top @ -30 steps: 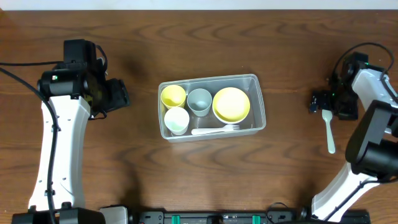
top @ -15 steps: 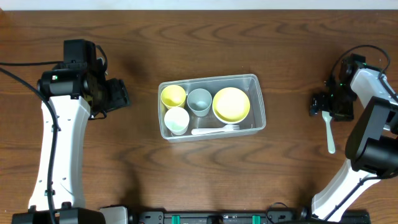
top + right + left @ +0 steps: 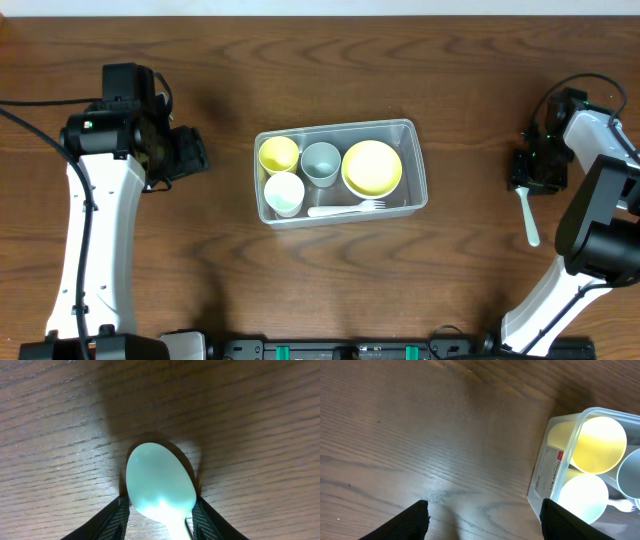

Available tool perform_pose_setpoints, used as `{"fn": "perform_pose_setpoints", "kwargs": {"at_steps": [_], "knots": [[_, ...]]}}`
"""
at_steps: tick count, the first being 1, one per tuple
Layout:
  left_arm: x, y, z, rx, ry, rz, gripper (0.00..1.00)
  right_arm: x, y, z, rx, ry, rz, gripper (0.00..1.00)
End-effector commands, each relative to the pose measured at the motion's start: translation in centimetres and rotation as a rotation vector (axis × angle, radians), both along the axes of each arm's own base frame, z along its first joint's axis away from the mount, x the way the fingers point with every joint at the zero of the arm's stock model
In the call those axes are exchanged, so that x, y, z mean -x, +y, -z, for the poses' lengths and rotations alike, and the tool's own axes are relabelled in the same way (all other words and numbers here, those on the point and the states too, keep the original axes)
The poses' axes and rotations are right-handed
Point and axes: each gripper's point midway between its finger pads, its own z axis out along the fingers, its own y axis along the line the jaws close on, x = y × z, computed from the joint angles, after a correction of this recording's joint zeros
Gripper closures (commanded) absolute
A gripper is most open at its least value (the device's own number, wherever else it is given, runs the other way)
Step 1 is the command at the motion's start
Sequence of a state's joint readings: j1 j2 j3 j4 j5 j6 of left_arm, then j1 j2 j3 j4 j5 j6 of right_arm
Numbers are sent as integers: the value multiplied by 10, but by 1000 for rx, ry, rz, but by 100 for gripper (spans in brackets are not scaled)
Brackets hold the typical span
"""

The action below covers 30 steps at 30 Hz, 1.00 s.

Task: Pack container
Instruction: 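Move the right gripper to the light-blue spoon and grasp it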

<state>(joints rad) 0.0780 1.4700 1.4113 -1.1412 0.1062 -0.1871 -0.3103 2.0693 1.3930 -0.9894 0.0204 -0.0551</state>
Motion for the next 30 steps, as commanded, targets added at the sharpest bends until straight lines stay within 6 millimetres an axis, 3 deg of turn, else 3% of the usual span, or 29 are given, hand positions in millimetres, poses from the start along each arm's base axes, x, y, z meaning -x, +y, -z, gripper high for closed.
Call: {"fn": "perform_pose_setpoints", "kwargs": {"at_steps": [1, 11, 14, 17, 30], "knots": [[1, 0, 1, 13, 6, -11, 28, 10, 8, 22, -52, 52, 7, 58], [1, 0, 1, 13, 6, -11, 28, 3, 5, 23, -44, 26, 7, 58], [1, 0, 1, 13, 6, -11, 28, 1, 6, 23, -48, 17, 8, 64], [1, 0, 1, 13, 6, -11, 28, -3, 7, 23, -57, -2, 14, 78], [1, 0, 1, 13, 6, -11, 28, -8, 6, 24, -50, -20, 14, 81]]}}
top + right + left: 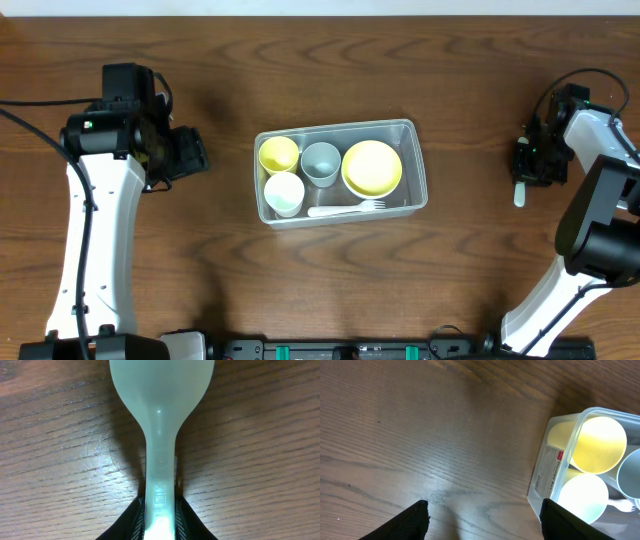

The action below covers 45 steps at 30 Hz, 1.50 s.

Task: Pack container
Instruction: 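Move the right gripper to the light-blue spoon and grasp it, then lower the light-blue spoon into the container and open the gripper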

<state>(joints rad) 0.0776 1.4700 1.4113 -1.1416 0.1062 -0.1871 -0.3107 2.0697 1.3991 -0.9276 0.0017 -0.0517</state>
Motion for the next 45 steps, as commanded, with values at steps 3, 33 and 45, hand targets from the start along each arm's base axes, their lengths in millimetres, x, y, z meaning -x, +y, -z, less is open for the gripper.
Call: {"fn": "perform_pose_setpoints", "kwargs": {"at_steps": [3, 33, 45], "knots": [[1, 0, 1, 13, 5, -11, 28, 10, 8, 24, -54, 49, 8, 83], [1, 0, 1, 13, 5, -11, 28, -35, 152, -197, -66, -604, -595, 99], [1, 0, 1, 13, 6, -11, 28, 46, 317, -202, -45, -634, -1702, 99]]}}
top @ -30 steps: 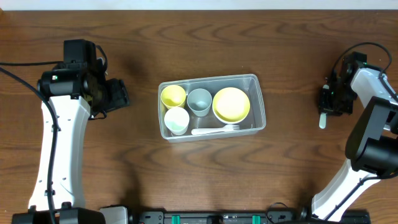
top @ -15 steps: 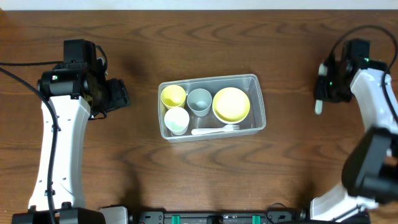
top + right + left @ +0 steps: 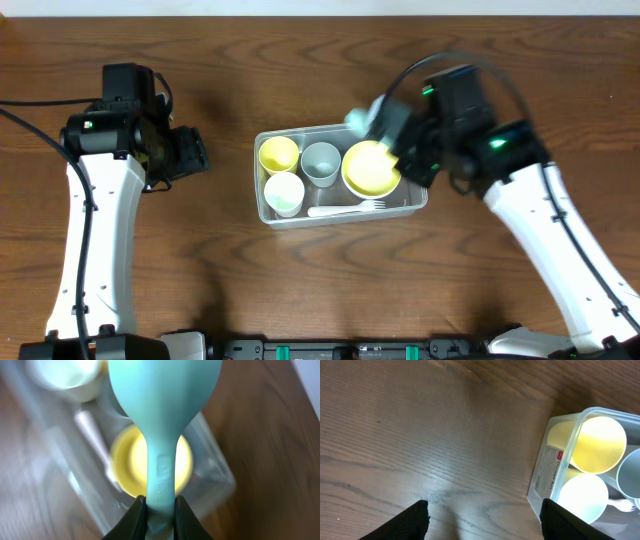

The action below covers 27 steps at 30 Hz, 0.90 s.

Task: Pack container
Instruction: 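Lower the light-blue spoon into the container and open the gripper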

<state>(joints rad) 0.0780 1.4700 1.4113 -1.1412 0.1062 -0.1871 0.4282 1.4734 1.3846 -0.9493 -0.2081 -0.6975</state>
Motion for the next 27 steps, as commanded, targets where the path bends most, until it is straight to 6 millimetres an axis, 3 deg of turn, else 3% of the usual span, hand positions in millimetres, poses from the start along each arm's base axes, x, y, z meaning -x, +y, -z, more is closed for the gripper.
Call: {"fn": "perform_pose_setpoints", "kwargs": {"at_steps": [1, 11, 15, 23, 27], "knots": [[1, 0, 1, 13, 6, -11, 28, 18, 25, 14, 110, -58, -316, 99], [1, 0, 1, 13, 6, -11, 28, 36, 39, 65, 165, 126, -395, 98], [1, 0, 1, 13, 6, -11, 28, 38, 38, 80, 182, 177, -396, 84], [1, 0, 1, 13, 6, -11, 28, 38, 38, 83, 181, 195, -376, 57], [1, 0, 1, 13, 6, -11, 28, 39, 38, 82, 181, 196, -376, 56]]}}
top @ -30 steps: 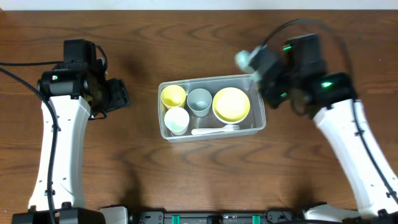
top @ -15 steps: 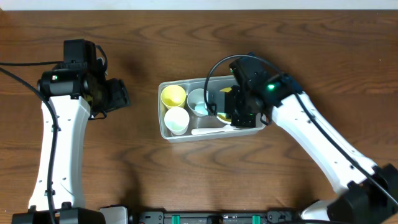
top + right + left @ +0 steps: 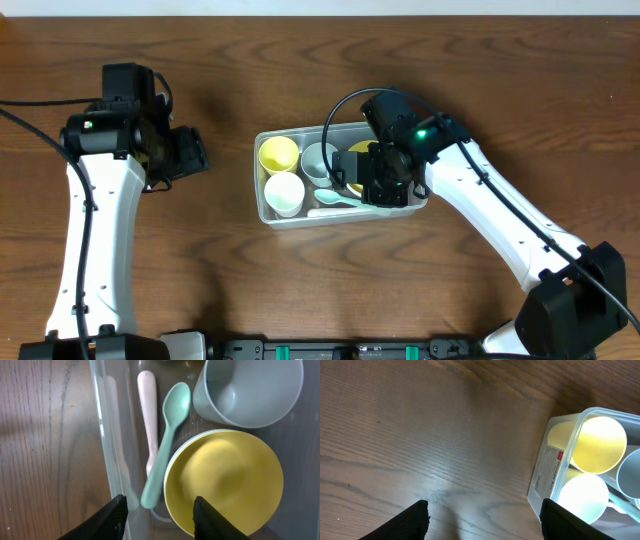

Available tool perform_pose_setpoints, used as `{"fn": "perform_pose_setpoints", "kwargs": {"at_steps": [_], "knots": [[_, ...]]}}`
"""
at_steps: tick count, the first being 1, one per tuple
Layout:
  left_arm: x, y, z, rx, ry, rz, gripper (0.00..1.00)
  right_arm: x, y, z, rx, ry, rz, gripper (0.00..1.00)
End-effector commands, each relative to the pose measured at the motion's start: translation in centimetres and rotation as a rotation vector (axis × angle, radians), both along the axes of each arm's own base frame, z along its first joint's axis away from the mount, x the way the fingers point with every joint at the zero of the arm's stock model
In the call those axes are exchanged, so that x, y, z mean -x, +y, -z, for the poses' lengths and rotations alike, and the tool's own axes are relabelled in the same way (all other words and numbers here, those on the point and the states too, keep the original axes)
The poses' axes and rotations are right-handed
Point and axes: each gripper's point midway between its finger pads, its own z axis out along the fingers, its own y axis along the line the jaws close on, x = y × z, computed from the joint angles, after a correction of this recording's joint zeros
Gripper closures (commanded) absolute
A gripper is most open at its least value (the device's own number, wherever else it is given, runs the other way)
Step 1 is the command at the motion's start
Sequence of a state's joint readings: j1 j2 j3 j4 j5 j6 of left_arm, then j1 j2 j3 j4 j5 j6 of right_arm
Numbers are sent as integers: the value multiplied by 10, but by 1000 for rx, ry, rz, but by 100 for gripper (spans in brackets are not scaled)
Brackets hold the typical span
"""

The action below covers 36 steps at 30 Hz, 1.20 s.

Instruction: Pack container

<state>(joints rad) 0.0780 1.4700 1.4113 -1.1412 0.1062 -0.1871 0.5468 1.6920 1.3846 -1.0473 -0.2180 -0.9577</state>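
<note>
A clear plastic container sits mid-table holding a yellow cup, a white cup, a grey cup and a yellow bowl. A teal spoon lies inside beside a pale pink fork, along the front wall. My right gripper hovers open over the spoon's handle end, holding nothing; in the overhead view the right gripper covers part of the bowl. My left gripper is open over bare wood left of the container, seen from above as the left gripper.
The dark wooden table runs all round the container. The left arm stands along the table's left side. The right arm reaches in from the lower right.
My right gripper was shut on the teal spoon above the container. Now it is open and lower, and the spoon lies inside next to the fork. The left arm has not moved.
At first my right gripper straddled the spoon lying on the table at the far right. Then it was shut on the spoon's handle there. Later it held the spoon over the container, and now the spoon rests inside, released.
</note>
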Motion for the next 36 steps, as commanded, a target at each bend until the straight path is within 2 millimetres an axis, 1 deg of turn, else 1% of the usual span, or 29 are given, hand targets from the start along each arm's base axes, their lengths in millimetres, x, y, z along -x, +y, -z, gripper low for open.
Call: {"fn": "perform_pose_setpoints", "kwargs": {"at_steps": [1, 3, 6, 8, 10, 11, 12, 13, 14, 15, 16, 17, 18, 20, 23, 27, 30, 32, 36], "knots": [[1, 0, 1, 13, 6, -11, 28, 3, 6, -2, -19, 6, -9, 57], [1, -1, 1, 13, 4, -10, 28, -5, 11, -8, -49, -15, 51, 61], [-2, -3, -1, 5, -13, 21, 28, -27, 15, -27, -128, -77, 201, 59], [-7, -9, -4, -5, -38, 59, 28, -54, 8, -49, -190, -166, 343, 57], [-13, -14, -7, -20, -67, 90, 22, -80, -5, -74, -263, -250, 501, 56], [-18, -20, -9, -31, -88, 132, 18, -93, -15, -90, -314, -293, 595, 53], [-24, -30, -11, -50, -117, 207, 8, -111, -34, -114, -396, -340, 737, 46], [-26, -35, -12, -61, -130, 236, 3, -118, -44, -123, -436, -351, 805, 36], [-30, -41, -14, -75, -148, 269, 2, -125, -58, -133, -481, -358, 888, 19], [-33, -47, -16, -93, -166, 296, 2, -132, -74, -140, -520, -362, 972, 13], [-37, -52, -17, -111, -183, 320, 2, -137, -87, -143, -539, -362, 1027, 9], [-41, -59, -19, -132, -203, 354, 2, -141, -100, -143, -543, -362, 1070, 1], [-43, -65, -21, -145, -218, 386, 2, -143, -113, -142, -536, -362, 1107, 1], [-46, -76, -22, -167, -239, 434, 2, -144, -134, -134, -507, -351, 1159, 1], [-46, -84, -23, -171, -245, 471, 2, -143, -153, -128, -479, -341, 1206, 1], [-44, -84, -22, -170, -237, 471, 2, -143, -167, -126, -466, -338, 1239, 1], [-47, -84, -23, -171, -249, 470, 2, -142, -172, -124, -459, -335, 1252, 1], [-47, -83, -24, -171, -253, 467, 2, -141, -174, -126, -478, -322, 1291, 1], [-36, -80, -28, -152, -237, 421, 2, -128, -178, -133, -496, -298, 1362, 1]]}}
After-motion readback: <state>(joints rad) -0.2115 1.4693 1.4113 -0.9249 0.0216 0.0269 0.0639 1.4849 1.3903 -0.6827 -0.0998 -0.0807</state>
